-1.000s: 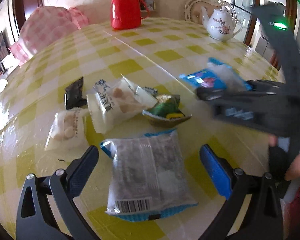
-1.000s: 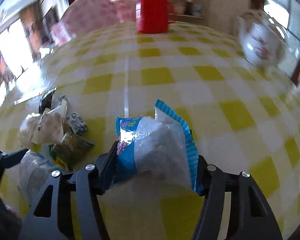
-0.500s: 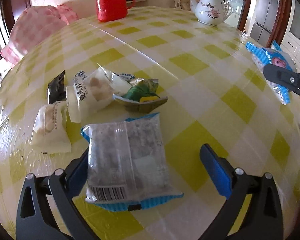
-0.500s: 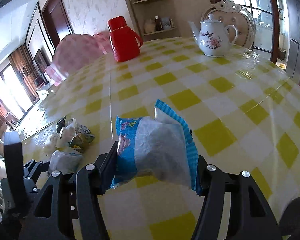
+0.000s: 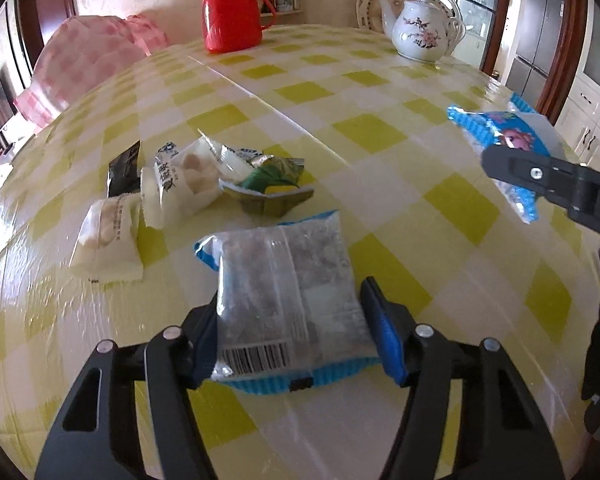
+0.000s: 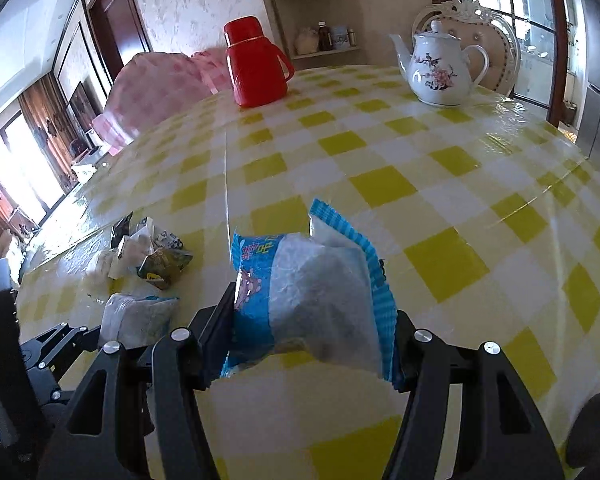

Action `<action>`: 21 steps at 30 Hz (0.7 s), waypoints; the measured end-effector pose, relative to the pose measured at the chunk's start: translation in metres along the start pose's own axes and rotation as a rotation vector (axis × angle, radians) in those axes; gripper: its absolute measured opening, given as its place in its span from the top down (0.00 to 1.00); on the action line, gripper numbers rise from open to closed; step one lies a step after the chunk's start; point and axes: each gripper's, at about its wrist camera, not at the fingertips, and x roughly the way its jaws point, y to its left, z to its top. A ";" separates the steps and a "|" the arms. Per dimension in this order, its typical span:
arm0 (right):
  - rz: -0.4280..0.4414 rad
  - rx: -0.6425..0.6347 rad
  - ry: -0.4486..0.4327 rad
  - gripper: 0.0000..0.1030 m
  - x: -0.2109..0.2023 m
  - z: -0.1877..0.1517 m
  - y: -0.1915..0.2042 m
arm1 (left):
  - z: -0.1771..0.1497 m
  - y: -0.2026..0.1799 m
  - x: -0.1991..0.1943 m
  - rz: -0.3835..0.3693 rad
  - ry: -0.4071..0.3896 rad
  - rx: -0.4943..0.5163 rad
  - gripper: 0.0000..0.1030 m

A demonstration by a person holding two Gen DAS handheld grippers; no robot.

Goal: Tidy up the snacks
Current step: 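Close the left tool on the clear blue-edged snack bag, then carry the clear bag and blue pig-print bag over the box with both tools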

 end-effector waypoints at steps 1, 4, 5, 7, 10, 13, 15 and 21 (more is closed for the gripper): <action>0.000 0.000 -0.001 0.42 0.001 -0.001 0.000 | -0.002 0.000 -0.002 0.000 -0.004 -0.006 0.38; 0.010 0.010 0.008 0.42 0.005 -0.003 -0.001 | -0.007 0.000 -0.006 -0.003 -0.014 -0.025 0.39; 0.020 0.021 0.011 0.42 0.007 -0.004 -0.001 | -0.008 0.002 -0.008 -0.006 -0.021 -0.038 0.40; 0.049 0.039 0.013 0.42 0.010 -0.007 0.000 | -0.010 0.005 -0.013 -0.006 -0.037 -0.059 0.44; 0.066 0.044 -0.002 0.42 0.006 -0.013 0.004 | -0.013 0.011 -0.022 0.003 -0.062 -0.097 0.46; 0.087 0.048 -0.023 0.42 -0.002 -0.019 0.008 | -0.018 0.018 -0.030 0.003 -0.085 -0.146 0.48; 0.095 0.053 -0.038 0.42 -0.009 -0.024 0.010 | -0.021 0.022 -0.035 0.003 -0.096 -0.173 0.49; 0.140 0.067 -0.069 0.42 -0.028 -0.040 0.016 | -0.037 0.030 -0.053 -0.029 -0.130 -0.233 0.49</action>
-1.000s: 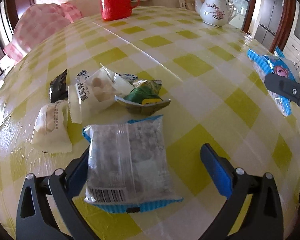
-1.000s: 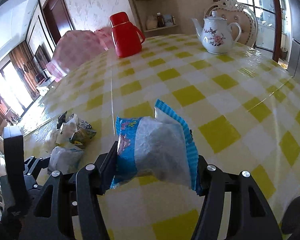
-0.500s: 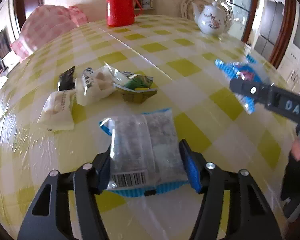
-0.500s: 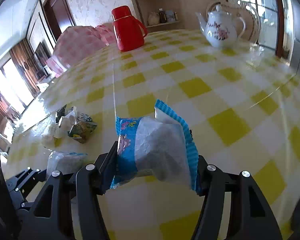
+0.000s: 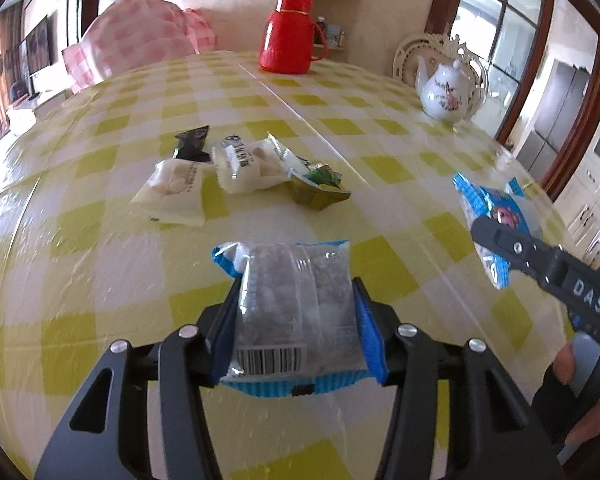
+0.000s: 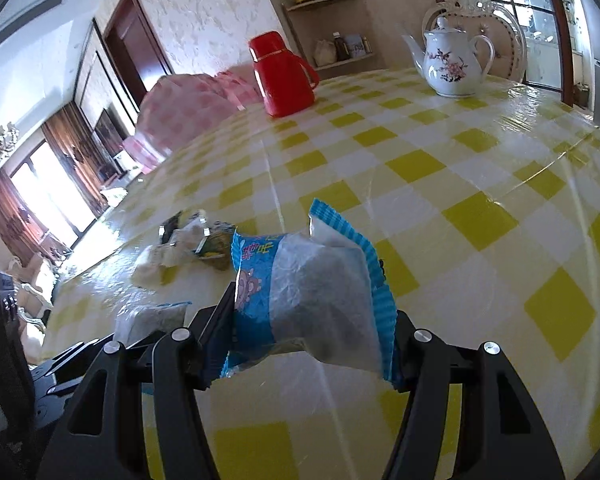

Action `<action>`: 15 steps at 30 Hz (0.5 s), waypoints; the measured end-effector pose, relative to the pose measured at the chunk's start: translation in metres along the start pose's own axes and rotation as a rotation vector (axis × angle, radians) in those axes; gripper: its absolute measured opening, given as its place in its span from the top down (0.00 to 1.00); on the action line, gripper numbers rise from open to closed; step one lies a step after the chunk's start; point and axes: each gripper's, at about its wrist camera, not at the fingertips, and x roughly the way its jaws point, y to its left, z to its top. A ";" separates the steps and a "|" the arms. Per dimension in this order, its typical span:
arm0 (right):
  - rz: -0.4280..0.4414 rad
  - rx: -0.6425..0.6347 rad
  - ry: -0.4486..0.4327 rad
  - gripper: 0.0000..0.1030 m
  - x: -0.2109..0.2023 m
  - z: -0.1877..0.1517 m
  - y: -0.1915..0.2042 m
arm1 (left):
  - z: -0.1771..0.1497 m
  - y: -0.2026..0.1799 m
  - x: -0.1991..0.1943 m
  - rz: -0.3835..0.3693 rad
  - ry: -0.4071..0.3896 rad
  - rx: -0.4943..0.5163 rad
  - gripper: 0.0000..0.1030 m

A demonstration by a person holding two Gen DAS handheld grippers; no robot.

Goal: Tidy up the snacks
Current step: 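Carry the clear bag and blue pig-print bag over the box with both tools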

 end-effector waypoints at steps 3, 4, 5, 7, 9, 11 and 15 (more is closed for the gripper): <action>0.023 -0.010 -0.016 0.42 -0.009 -0.007 0.008 | -0.005 0.009 -0.012 -0.015 -0.025 -0.040 0.49; 0.029 -0.019 -0.022 0.42 -0.012 -0.010 0.012 | -0.009 0.013 -0.017 -0.019 -0.037 -0.060 0.49; 0.032 -0.024 -0.026 0.42 -0.014 -0.012 0.015 | -0.012 0.017 -0.021 -0.021 -0.045 -0.077 0.49; 0.048 -0.023 -0.024 0.42 -0.017 -0.015 0.019 | -0.018 0.028 -0.032 -0.027 -0.064 -0.129 0.49; 0.070 -0.022 -0.018 0.42 -0.019 -0.019 0.023 | -0.024 0.039 -0.045 -0.042 -0.094 -0.176 0.49; 0.081 -0.037 -0.017 0.42 -0.022 -0.024 0.030 | -0.030 0.048 -0.059 -0.025 -0.124 -0.204 0.49; 0.104 -0.075 -0.009 0.42 -0.025 -0.034 0.047 | -0.038 0.058 -0.073 -0.016 -0.152 -0.235 0.49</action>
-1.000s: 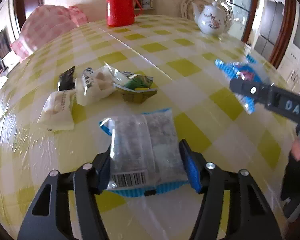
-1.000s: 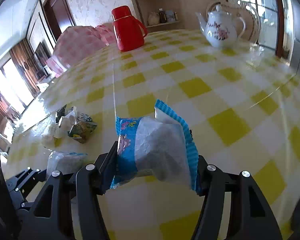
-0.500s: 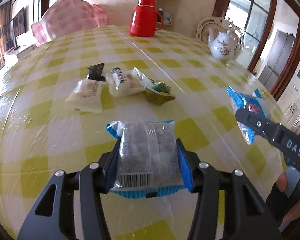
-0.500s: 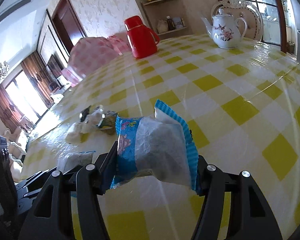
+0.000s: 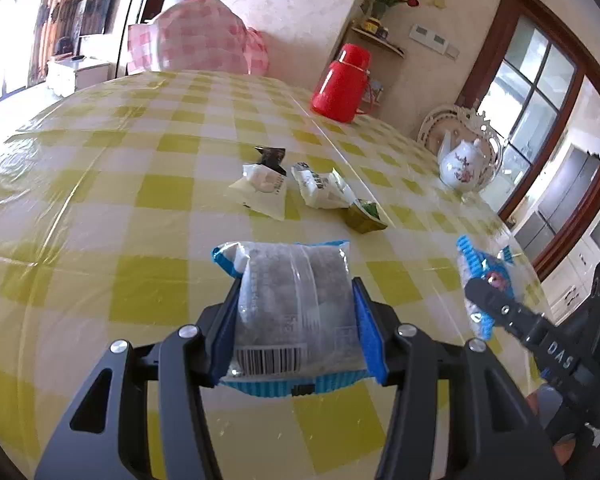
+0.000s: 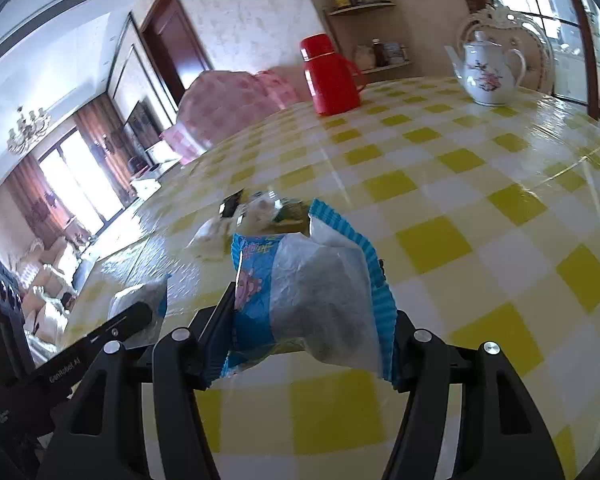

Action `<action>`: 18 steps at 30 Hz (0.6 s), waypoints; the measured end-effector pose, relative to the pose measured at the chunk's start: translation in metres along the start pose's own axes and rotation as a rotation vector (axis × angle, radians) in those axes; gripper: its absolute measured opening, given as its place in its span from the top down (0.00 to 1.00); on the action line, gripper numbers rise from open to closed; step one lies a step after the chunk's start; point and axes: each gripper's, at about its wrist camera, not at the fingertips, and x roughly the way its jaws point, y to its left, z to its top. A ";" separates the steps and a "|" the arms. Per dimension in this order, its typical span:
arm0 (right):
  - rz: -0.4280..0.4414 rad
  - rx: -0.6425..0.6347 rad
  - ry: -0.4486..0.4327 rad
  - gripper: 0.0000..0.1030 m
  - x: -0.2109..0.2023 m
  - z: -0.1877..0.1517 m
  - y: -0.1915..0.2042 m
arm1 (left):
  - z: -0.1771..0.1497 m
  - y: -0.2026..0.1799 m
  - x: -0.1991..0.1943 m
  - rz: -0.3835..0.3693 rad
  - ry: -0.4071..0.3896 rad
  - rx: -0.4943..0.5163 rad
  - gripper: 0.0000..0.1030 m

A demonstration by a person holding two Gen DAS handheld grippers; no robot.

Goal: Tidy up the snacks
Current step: 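Carry the clear bag and blue pig-print bag over the box with both tools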

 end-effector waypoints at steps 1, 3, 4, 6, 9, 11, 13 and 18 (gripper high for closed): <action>0.003 -0.007 0.002 0.42 0.000 -0.002 0.004 | -0.001 0.002 -0.002 0.004 -0.004 -0.001 0.49; 0.010 -0.014 0.006 0.42 -0.002 -0.006 0.009 | -0.003 0.006 -0.006 0.010 -0.011 -0.004 0.49; 0.019 -0.016 0.010 0.42 -0.002 -0.008 0.012 | -0.005 0.008 -0.008 0.011 -0.014 -0.009 0.49; 0.032 -0.019 0.016 0.42 -0.003 -0.011 0.017 | -0.009 0.012 -0.013 0.016 -0.017 -0.013 0.49; 0.063 -0.033 0.026 0.42 -0.006 -0.018 0.026 | -0.015 0.014 -0.027 0.030 -0.034 -0.005 0.49; 0.081 -0.048 0.036 0.42 -0.009 -0.025 0.036 | -0.018 0.015 -0.035 0.039 -0.044 0.006 0.49; 0.101 -0.060 0.045 0.42 -0.012 -0.032 0.044 | -0.020 0.018 -0.045 0.053 -0.051 0.011 0.49; 0.156 -0.089 0.050 0.42 -0.020 -0.043 0.065 | -0.026 0.028 -0.073 0.087 -0.064 0.028 0.49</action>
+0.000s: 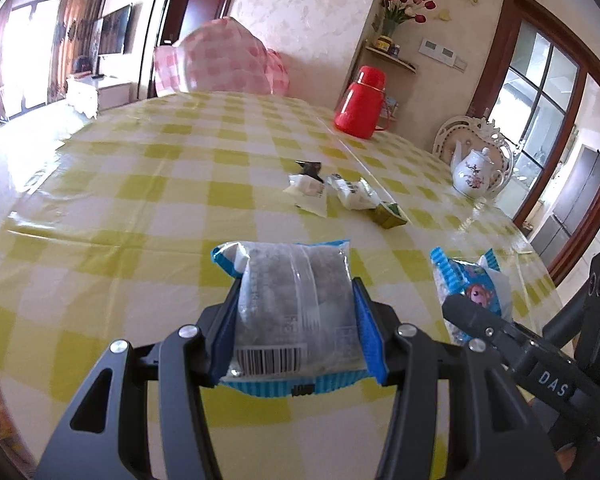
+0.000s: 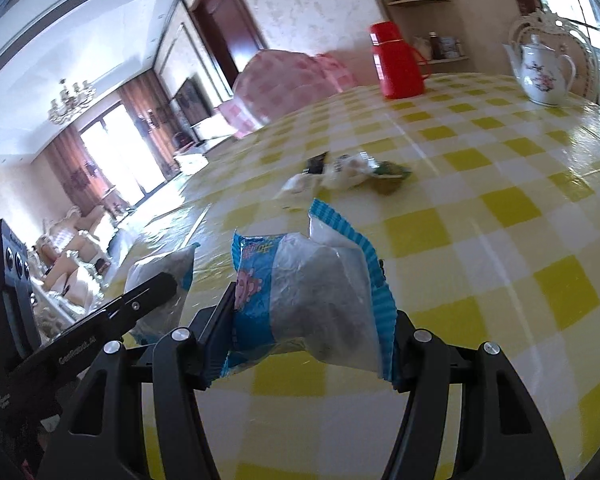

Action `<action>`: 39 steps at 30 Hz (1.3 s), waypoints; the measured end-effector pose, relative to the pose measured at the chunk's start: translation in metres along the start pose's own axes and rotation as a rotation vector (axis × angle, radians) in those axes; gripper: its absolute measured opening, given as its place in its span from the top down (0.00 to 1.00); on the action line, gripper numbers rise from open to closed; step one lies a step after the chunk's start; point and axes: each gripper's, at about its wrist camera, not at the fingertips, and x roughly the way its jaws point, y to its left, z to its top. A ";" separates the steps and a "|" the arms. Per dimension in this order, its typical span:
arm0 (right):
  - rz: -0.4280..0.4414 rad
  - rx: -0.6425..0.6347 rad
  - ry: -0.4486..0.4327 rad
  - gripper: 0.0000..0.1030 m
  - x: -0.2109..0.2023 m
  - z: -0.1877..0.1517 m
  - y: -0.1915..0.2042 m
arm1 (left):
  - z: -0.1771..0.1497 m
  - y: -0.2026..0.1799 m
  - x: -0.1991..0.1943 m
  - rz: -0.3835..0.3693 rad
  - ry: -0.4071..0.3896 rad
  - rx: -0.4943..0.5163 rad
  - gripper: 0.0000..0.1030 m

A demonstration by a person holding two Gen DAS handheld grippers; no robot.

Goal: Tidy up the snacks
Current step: 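Carry the clear bag and blue pig-print bag over the box with both tools, then open both tools to drop the two snack bags into the box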

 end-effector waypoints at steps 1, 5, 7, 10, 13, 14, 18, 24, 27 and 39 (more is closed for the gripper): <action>0.010 -0.010 0.002 0.42 -0.001 -0.002 0.006 | -0.001 0.004 -0.004 0.004 -0.002 -0.003 0.49; 0.062 -0.028 0.021 0.42 -0.001 -0.011 0.026 | -0.006 0.020 -0.024 0.032 -0.016 -0.007 0.49; 0.083 -0.054 0.028 0.42 -0.001 -0.015 0.040 | -0.010 0.030 -0.034 0.047 -0.020 -0.010 0.49; 0.123 -0.100 0.044 0.42 0.000 -0.023 0.066 | -0.016 0.049 -0.049 0.072 -0.024 -0.022 0.49; 0.157 -0.164 0.068 0.42 0.002 -0.034 0.096 | -0.021 0.069 -0.062 0.098 -0.020 -0.034 0.49; 0.170 -0.183 0.075 0.42 0.003 -0.037 0.105 | -0.023 0.076 -0.067 0.106 -0.019 -0.041 0.49; 0.219 -0.261 0.108 0.42 0.006 -0.054 0.145 | -0.031 0.105 -0.090 0.144 -0.021 -0.060 0.49; 0.273 -0.368 0.156 0.42 0.009 -0.080 0.202 | -0.038 0.146 -0.125 0.208 -0.045 -0.097 0.49; 0.292 -0.414 0.178 0.42 0.012 -0.092 0.225 | -0.043 0.171 -0.138 0.245 -0.028 -0.125 0.49; 0.417 -0.717 0.306 0.42 0.016 -0.168 0.327 | -0.047 0.247 -0.173 0.542 0.035 -0.113 0.49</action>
